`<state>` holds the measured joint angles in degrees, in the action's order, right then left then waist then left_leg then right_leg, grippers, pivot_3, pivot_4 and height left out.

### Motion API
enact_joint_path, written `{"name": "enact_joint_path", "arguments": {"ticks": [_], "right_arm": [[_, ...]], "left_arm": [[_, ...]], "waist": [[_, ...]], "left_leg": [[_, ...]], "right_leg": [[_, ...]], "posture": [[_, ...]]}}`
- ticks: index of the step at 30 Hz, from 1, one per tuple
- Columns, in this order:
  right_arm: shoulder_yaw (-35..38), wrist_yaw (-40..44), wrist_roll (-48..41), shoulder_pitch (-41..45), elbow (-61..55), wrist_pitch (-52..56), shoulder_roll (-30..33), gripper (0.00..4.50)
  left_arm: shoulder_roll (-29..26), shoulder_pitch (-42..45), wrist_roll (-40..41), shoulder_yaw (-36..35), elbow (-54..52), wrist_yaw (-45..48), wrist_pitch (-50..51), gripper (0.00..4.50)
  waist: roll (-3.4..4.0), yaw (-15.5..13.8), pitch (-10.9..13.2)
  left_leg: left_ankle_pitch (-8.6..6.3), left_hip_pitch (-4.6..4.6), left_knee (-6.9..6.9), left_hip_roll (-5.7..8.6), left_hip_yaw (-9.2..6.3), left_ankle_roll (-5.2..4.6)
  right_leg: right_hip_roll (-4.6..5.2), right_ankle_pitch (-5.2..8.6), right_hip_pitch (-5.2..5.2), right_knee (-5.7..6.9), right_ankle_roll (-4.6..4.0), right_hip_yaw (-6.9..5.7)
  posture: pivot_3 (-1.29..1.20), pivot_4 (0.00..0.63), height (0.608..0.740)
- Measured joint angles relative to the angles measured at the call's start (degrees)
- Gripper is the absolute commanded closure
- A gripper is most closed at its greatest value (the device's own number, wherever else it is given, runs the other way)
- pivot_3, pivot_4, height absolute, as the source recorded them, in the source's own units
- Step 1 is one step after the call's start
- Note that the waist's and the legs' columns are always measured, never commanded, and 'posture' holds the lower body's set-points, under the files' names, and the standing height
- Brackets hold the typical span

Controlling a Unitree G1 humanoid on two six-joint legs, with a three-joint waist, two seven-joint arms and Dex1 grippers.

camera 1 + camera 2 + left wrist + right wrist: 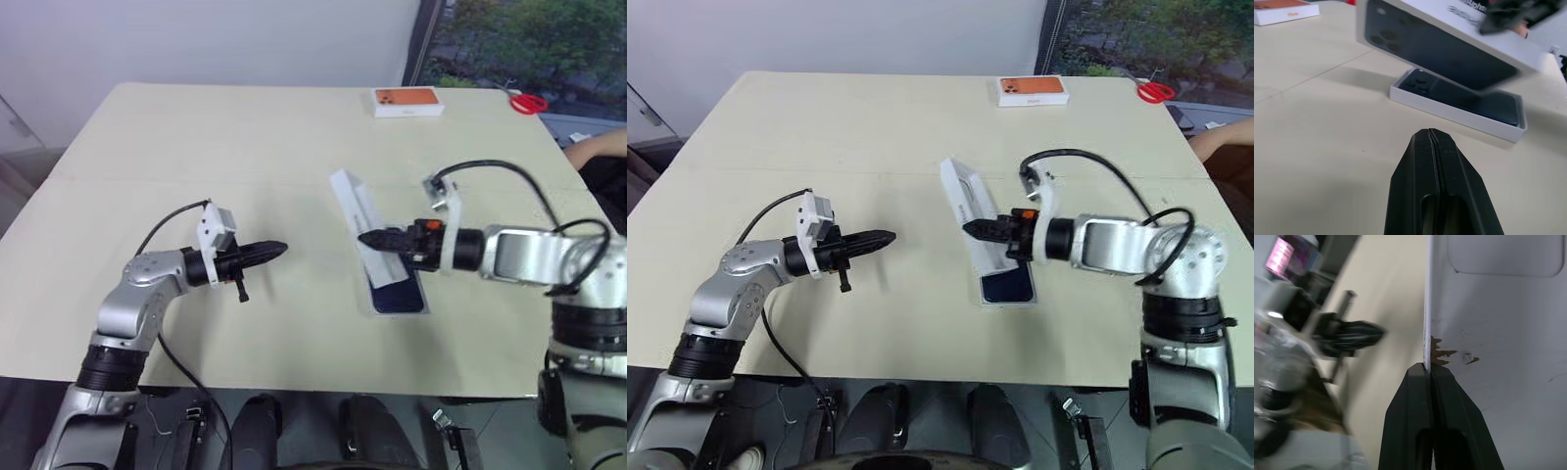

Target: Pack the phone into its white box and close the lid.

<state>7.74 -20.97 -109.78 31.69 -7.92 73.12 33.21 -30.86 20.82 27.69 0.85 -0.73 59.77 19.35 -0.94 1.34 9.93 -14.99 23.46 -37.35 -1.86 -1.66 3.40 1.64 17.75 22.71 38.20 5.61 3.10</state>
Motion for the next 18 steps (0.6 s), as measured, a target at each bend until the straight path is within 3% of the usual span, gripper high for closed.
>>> {"name": "enact_joint_path", "arguments": {"ticks": [3, 7, 10, 13, 16, 18], "right_arm": [[-1.48, -6.33, -1.42, -3.73, -5.46, -6.49, -6.93, 4.47], [-4.32, -23.8, -1.78, -11.05, -12.03, -16.96, -21.11, 4.47], [-4.69, -33.46, -1.83, -13.82, -15.81, -22.1, -26.03, 4.47], [-4.85, -37.75, -2.29, -14.55, -18.22, -23.85, -26.45, 4.47], [-4.42, -38.84, -2.81, -14.68, -18.73, -23.92, -25.58, 3.56], [-3.05, -38.5, -2.82, -14.66, -18.4, -23.39, -23.96, 2.64]], "left_arm": [[0.06, 0.09, -0.26, -0.01, 0.06, -0.27, -0.09, 4.5], [0.65, -0.34, -0.81, 0.08, -0.28, -1.04, -0.09, 4.5], [0.8, -0.93, -0.85, 0.13, -0.73, -1.45, 0.11, 4.5], [0.92, -0.93, -0.94, 0.46, -1.61, -1.51, 0.28, 4.5], [1.21, -0.81, -1.31, 1.27, -1.68, -1.4, 0.34, 4.5], [1.6, -0.65, -1.99, 2.42, -1.61, -1.29, 0.34, 4.5]], "waist": [[-0.01, 0.19, -0.01], [0.03, 0.52, 0.0], [0.03, 0.63, 0.0], [0.03, 0.66, 0.0], [0.04, 0.75, -0.01], [0.05, 0.76, -0.01]], "left_leg": [[0.0, -0.02, 0.06, -0.1, -0.07, 0.0], [0.01, 0.03, 0.11, -0.14, -0.11, 0.01], [0.01, 0.03, 0.04, -0.08, -0.12, 0.01], [0.01, 0.01, 0.05, -0.06, -0.11, 0.01], [0.01, 0.0, 0.09, -0.06, -0.09, 0.01], [0.01, 0.0, 0.09, -0.06, -0.07, 0.0]], "right_leg": [[-0.12, 0.0, 0.04, 0.05, 0.0, -0.03], [-0.06, 0.01, 0.21, 0.21, -0.02, 0.03], [0.04, 0.01, 0.18, 0.2, -0.01, 0.08], [0.03, 0.01, 0.16, 0.16, -0.02, 0.07], [-0.02, 0.01, 0.16, 0.15, -0.02, 0.07], [-0.02, 0.01, 0.15, 0.14, -0.02, 0.07]], "posture": [[0.0, 0.15, 0.74], [0.0, 0.15, 0.74], [0.0, 0.15, 0.74], [0.0, 0.15, 0.74], [0.0, 0.15, 0.74], [0.0, 0.15, 0.74]]}}
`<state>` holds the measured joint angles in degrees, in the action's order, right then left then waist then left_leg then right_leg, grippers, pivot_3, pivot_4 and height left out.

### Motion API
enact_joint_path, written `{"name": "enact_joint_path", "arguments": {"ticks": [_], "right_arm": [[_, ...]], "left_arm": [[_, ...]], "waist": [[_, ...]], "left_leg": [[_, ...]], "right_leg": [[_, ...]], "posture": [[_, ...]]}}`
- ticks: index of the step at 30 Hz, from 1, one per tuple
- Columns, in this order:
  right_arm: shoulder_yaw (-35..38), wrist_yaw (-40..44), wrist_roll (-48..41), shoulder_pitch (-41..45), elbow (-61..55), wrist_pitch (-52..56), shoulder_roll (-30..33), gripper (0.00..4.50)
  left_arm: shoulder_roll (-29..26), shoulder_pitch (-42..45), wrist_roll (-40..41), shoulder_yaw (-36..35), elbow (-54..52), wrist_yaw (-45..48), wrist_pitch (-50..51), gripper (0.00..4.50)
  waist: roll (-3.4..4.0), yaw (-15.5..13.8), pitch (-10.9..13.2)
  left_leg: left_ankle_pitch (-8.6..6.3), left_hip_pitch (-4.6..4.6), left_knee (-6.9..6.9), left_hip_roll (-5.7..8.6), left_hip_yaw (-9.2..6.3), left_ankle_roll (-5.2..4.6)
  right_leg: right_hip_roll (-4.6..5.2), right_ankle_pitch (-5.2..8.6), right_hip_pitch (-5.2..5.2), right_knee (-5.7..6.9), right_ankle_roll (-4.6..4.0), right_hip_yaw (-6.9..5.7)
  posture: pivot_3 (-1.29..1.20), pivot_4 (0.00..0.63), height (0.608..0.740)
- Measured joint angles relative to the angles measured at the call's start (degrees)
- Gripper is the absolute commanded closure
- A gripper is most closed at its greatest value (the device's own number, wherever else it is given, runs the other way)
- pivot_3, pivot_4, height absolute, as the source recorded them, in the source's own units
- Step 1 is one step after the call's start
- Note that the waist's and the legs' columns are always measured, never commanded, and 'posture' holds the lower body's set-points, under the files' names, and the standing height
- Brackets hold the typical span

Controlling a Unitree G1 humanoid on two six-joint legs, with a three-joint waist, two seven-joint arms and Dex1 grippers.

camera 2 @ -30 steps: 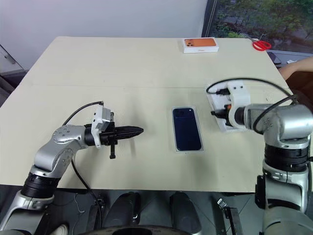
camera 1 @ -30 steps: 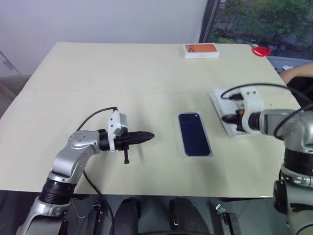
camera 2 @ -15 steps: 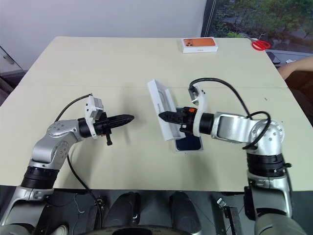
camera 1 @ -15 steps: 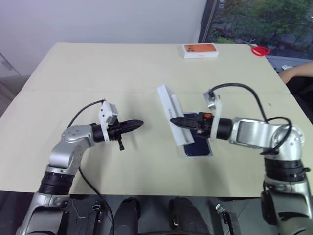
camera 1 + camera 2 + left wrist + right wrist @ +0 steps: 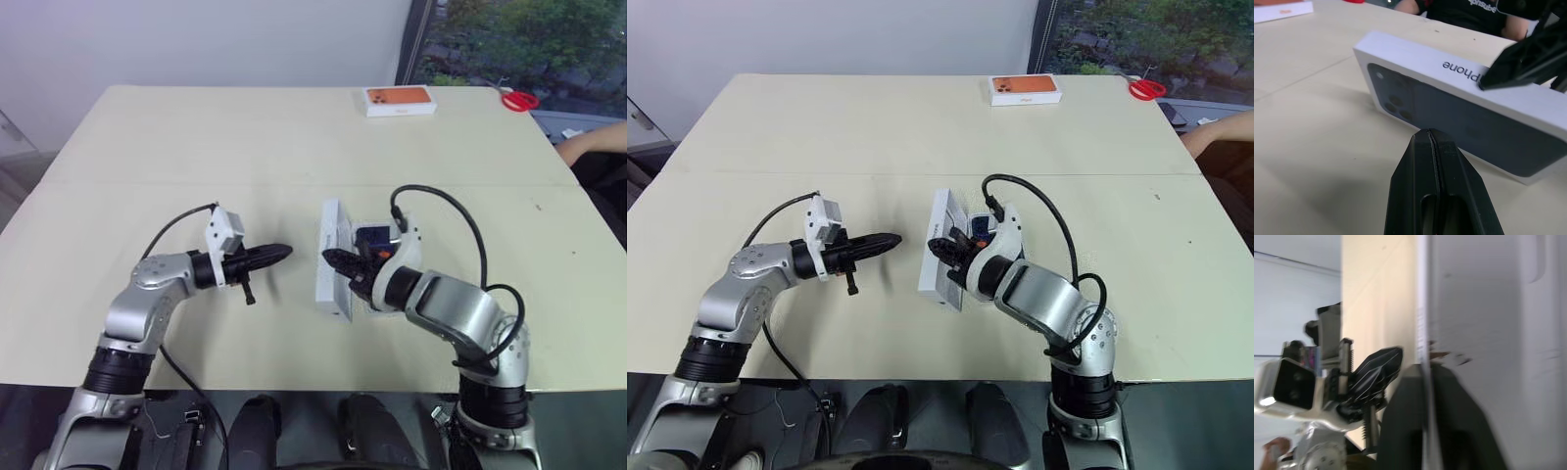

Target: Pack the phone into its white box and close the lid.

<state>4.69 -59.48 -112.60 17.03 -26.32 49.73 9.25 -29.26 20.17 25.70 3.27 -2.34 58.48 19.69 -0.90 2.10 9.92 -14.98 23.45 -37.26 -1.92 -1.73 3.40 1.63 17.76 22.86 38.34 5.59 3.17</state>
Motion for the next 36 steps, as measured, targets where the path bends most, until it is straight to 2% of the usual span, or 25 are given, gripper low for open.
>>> {"name": "enact_joint_path", "arguments": {"ticks": [5, 7, 9, 14, 15, 21, 25, 29, 32, 36], "right_arm": [[1.67, 4.99, 0.05, 3.1, 3.76, 3.98, 6.47, 0.1], [2.0, 8.84, 0.04, 5.04, 5.91, 6.94, 11.36, 0.1], [2.47, 13.54, 0.09, 8.55, 9.58, 10.78, 19.93, 0.1], [3.17, 20.58, 1.71, 14.18, 14.0, 13.79, 36.63, 0.1], [3.22, 21.59, 2.82, 14.27, 14.15, 13.81, 37.4, 0.1], [0.58, 37.76, 25.14, 14.15, 12.99, 14.02, 44.56, 0.1], [-1.05, 46.68, 35.4, 13.28, 11.43, 13.93, 45.87, 0.1], [-2.19, 53.95, 42.98, 12.38, 9.1, 13.91, 45.92, 0.1], [-3.43, 59.29, 49.64, 11.7, 7.56, 13.36, 47.55, 0.95], [-5.43, 65.76, 57.68, 10.06, 6.48, 12.13, 49.06, 2.92]], "left_arm": [[3.92, 2.27, -2.08, 4.19, 0.52, -0.28, -0.25, 4.5], [6.22, 3.21, -3.06, 5.68, 1.34, -1.2, -0.51, 4.5], [8.83, 4.48, -3.61, 6.93, 2.86, -2.34, -0.13, 4.5], [12.28, 5.7, -5.46, 9.26, 4.66, -3.78, -0.42, 4.5], [12.66, 5.8, -5.77, 9.48, 4.98, -3.97, -0.42, 4.5], [18.25, 7.75, -8.81, 12.8, 6.7, -7.0, -1.11, 4.5], [18.03, 7.75, -8.61, 11.18, 6.54, -8.45, -0.46, 4.5], [14.28, 7.75, -5.8, 5.7, 3.91, -9.85, 3.72, 4.5], [8.49, 7.38, -3.45, 2.22, 0.79, -9.67, 8.94, 4.5], [1.4, 3.79, -2.6, 0.86, -2.99, -6.61, 11.27, 4.5]], "waist": [[0.02, 0.09, 0.01], [0.05, 0.11, 0.02], [0.09, -0.03, 0.05], [0.11, -0.09, 0.05], [0.11, -0.05, 0.05], [0.12, -0.29, 0.05], [0.13, -0.18, 0.05], [0.13, -0.06, 0.05], [0.14, -0.19, 0.05], [0.14, -0.28, 0.05]], "left_leg": [[0.0, 0.01, 0.01, 0.02, 0.08, 0.0], [0.0, 0.01, 0.01, 0.04, 0.1, -0.01], [0.0, 0.02, -0.02, 0.07, 0.13, -0.02], [-0.06, 0.02, 0.04, 0.03, 0.08, -0.23], [-0.07, 0.02, 0.04, 0.03, 0.09, -0.24], [-0.07, 0.03, -0.08, 0.06, 0.16, -0.25], [-0.07, 0.0, -0.03, 0.04, 0.11, -0.25], [-0.07, 0.01, -0.04, 0.03, 0.09, -0.25], [-0.07, 0.01, -0.05, 0.05, 0.07, -0.25], [-0.07, 0.0, -0.02, 0.05, 0.07, -0.25]], "right_leg": [[-0.03, 0.0, 0.0, -0.02, 0.0, -0.01], [-0.03, 0.0, -0.01, -0.04, 0.0, 0.0], [0.0, 0.0, -0.02, -0.04, 0.0, 0.01], [-0.1, 0.0, -0.05, -0.17, 0.0, -0.01], [-0.1, 0.0, -0.04, -0.17, 0.0, -0.01], [-0.04, -0.01, -0.07, -0.17, 0.01, 0.05], [-0.1, -0.01, -0.05, -0.13, 0.01, 0.05], [-0.08, -0.01, -0.04, -0.13, 0.01, 0.04], [-0.05, -0.01, -0.05, -0.15, 0.01, 0.04], [-0.01, 0.0, -0.05, -0.19, 0.01, 0.05]], "posture": [[0.0, 0.15, 0.74], [0.0, 0.15, 0.74], [0.0, 0.15, 0.74], [0.0, 0.15, 0.74], [0.0, 0.15, 0.74], [0.0, 0.15, 0.74], [0.0, 0.15, 0.74], [0.0, 0.15, 0.74], [0.0, 0.15, 0.74], [0.0, 0.15, 0.74]]}}
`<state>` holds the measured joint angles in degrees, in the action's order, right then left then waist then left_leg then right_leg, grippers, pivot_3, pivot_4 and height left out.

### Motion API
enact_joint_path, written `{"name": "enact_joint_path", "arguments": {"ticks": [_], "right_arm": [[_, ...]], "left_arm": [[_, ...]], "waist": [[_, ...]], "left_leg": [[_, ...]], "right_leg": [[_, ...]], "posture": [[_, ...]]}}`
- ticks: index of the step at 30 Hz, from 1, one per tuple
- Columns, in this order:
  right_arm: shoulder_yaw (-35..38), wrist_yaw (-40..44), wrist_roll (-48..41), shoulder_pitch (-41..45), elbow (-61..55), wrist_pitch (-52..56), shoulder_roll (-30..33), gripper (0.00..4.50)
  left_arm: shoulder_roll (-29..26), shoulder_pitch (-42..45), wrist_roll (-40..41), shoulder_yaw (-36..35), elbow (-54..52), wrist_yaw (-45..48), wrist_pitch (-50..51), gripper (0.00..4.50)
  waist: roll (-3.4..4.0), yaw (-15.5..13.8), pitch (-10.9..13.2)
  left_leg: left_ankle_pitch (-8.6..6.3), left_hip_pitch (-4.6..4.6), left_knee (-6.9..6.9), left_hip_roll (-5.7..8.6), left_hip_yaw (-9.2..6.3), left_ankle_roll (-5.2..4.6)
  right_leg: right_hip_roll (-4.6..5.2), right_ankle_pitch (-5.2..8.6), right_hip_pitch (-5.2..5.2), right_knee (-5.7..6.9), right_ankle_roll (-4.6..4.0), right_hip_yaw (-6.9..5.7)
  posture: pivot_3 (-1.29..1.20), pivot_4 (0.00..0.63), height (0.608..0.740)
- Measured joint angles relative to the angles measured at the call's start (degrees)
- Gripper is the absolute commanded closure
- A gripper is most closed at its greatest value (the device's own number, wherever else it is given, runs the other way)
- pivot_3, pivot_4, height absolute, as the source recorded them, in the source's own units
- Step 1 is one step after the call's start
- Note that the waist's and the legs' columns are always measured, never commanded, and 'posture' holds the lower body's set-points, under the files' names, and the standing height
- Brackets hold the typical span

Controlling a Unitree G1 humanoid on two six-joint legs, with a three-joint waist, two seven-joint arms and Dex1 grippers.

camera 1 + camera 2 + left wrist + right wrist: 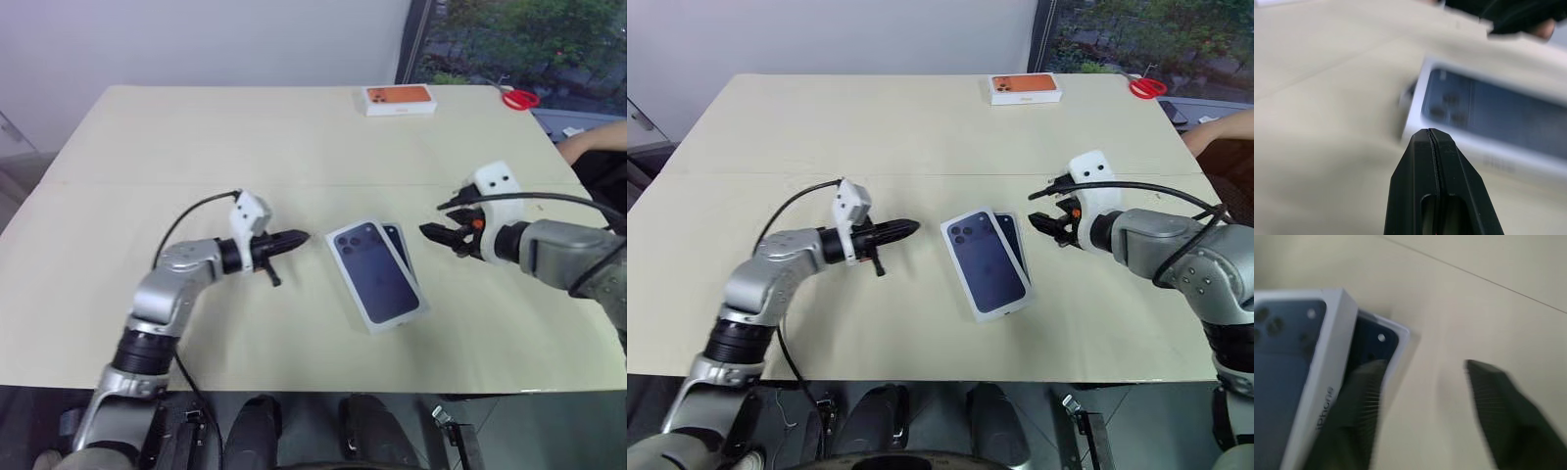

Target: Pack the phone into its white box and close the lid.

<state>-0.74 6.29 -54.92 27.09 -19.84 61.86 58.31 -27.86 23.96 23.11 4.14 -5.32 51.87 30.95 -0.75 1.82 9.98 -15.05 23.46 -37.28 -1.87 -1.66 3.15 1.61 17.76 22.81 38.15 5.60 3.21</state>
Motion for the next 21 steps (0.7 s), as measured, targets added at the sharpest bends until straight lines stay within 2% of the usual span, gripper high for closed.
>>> {"name": "enact_joint_path", "arguments": {"ticks": [3, 9, 15, 21], "right_arm": [[-1.42, 4.36, 4.64, -0.78, -0.47, -0.94, 0.54, 4.46], [-4.05, 10.41, 12.39, -1.4, -3.05, -1.21, 1.22, 4.46], [-5.87, 13.83, 17.83, -2.17, -5.07, -0.93, 0.91, 4.46], [-7.72, 16.81, 20.96, -2.98, -7.47, -0.61, -0.34, 4.46]], "left_arm": [[-2.33, -1.67, -0.08, 2.01, -2.08, 2.21, 1.22, 4.5], [-3.87, 0.84, -6.67, 12.56, -2.93, 1.06, 5.68, 4.5], [3.28, 5.62, -8.51, 16.36, -2.57, -3.04, 9.77, 4.5], [7.98, 7.92, -12.49, 19.77, 1.48, -7.56, 10.55, 4.5]], "waist": [[0.0, -0.59, 0.0], [-0.01, -1.18, 0.01], [-0.01, -1.02, 0.01], [-0.01, -1.07, 0.0]], "left_leg": [[0.0, 0.0, -0.02, 0.01, 0.02, 0.0], [0.0, 0.02, -0.06, 0.04, 0.05, 0.0], [0.0, 0.02, -0.06, 0.03, 0.02, 0.0], [0.0, -0.02, -0.06, 0.04, 0.0, 0.0]], "right_leg": [[0.0, 0.0, 0.0, 0.02, -0.01, -0.01], [0.01, 0.0, -0.04, -0.02, -0.01, -0.03], [-0.04, 0.0, -0.03, 0.02, -0.01, -0.05], [-0.05, 0.0, -0.04, 0.04, 0.0, -0.04]], "posture": [[0.0, 0.15, 0.74], [0.0, 0.15, 0.74], [0.0, 0.15, 0.74], [0.0, 0.15, 0.74]]}}
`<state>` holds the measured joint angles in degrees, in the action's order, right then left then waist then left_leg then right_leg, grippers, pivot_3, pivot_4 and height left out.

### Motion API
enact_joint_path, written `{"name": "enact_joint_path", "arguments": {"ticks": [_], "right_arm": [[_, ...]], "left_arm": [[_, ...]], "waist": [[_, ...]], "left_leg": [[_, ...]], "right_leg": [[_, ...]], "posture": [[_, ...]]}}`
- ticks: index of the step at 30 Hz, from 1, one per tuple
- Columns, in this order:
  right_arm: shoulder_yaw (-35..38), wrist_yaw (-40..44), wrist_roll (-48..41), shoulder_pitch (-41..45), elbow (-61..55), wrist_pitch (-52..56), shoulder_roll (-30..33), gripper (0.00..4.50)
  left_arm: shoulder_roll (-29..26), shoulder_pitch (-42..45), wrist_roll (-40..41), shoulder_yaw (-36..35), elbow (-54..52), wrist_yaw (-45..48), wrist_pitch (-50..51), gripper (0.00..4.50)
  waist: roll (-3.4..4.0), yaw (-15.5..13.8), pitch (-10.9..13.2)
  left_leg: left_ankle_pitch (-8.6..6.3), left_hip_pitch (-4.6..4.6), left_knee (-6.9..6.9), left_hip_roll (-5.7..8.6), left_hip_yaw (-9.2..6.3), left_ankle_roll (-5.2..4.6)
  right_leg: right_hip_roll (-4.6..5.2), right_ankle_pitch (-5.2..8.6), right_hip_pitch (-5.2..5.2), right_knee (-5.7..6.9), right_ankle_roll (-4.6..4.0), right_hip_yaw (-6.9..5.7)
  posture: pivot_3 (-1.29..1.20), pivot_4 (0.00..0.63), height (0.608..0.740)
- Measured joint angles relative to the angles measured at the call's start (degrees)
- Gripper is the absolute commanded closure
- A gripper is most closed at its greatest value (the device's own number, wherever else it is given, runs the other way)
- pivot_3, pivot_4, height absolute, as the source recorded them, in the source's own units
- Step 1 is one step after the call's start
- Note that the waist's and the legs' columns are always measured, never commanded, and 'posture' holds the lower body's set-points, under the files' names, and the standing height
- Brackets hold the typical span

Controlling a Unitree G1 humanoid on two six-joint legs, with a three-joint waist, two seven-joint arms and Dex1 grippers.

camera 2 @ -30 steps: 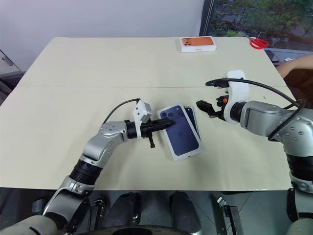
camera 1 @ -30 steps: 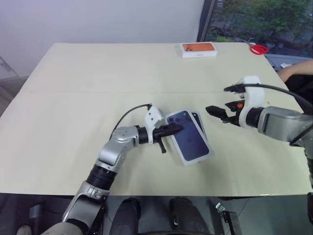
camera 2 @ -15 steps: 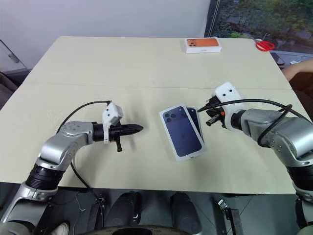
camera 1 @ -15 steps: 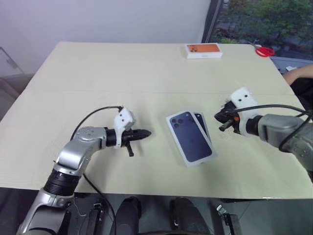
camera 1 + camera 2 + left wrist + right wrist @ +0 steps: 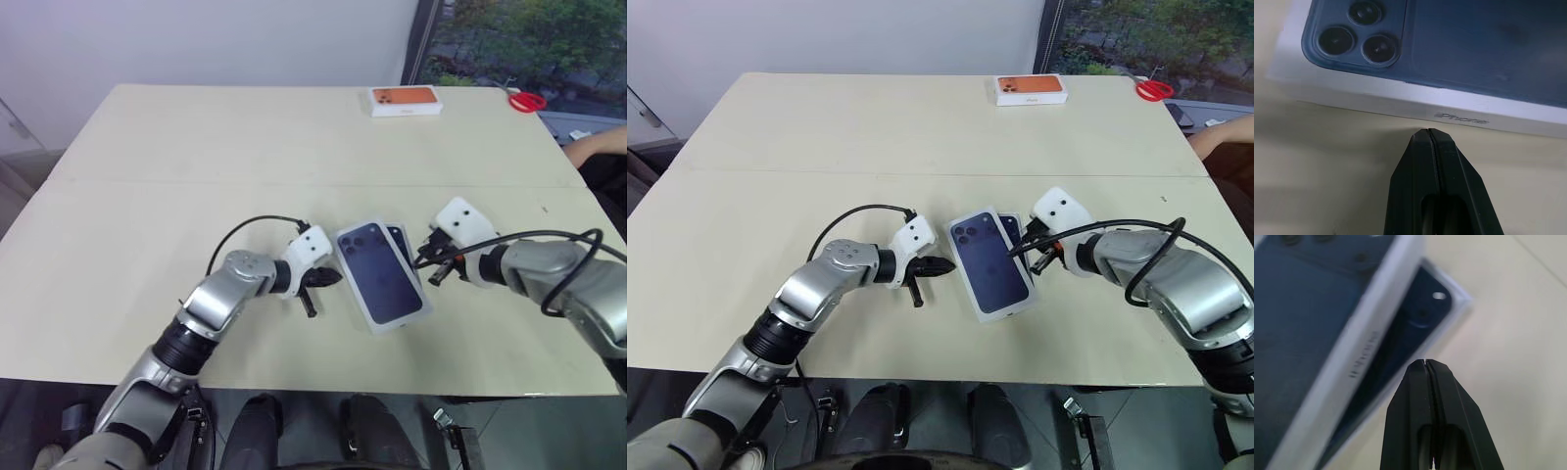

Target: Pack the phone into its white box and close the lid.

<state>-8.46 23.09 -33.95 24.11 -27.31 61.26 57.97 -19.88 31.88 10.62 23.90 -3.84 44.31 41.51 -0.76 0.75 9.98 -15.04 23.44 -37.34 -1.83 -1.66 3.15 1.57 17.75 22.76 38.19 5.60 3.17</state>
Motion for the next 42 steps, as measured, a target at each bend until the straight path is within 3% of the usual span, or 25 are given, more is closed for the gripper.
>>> {"name": "enact_joint_path", "arguments": {"ticks": [20, 42], "right_arm": [[0.16, 3.82, 5.8, -2.24, -1.84, 2.09, -1.97, 4.46], [0.31, 3.85, 12.1, -0.71, 1.05, 2.14, -7.86, 4.46]], "left_arm": [[11.25, 0.46, -1.36, -4.86, 6.06, -8.75, -2.04, 4.5], [14.64, 2.33, -1.33, -6.78, 8.18, -10.61, -2.86, 4.5]], "waist": [[0.0, -0.12, 0.0], [0.0, -0.1, 0.0]], "left_leg": [[0.0, 0.0, -0.06, 0.02, 0.0, 0.0], [0.01, 0.0, -0.07, 0.03, 0.0, 0.01]], "right_leg": [[0.03, 0.0, -0.03, 0.01, 0.0, -0.01], [0.03, -0.01, -0.03, 0.02, 0.01, -0.01]], "posture": [[0.0, 0.15, 0.74], [0.0, 0.15, 0.74]]}}
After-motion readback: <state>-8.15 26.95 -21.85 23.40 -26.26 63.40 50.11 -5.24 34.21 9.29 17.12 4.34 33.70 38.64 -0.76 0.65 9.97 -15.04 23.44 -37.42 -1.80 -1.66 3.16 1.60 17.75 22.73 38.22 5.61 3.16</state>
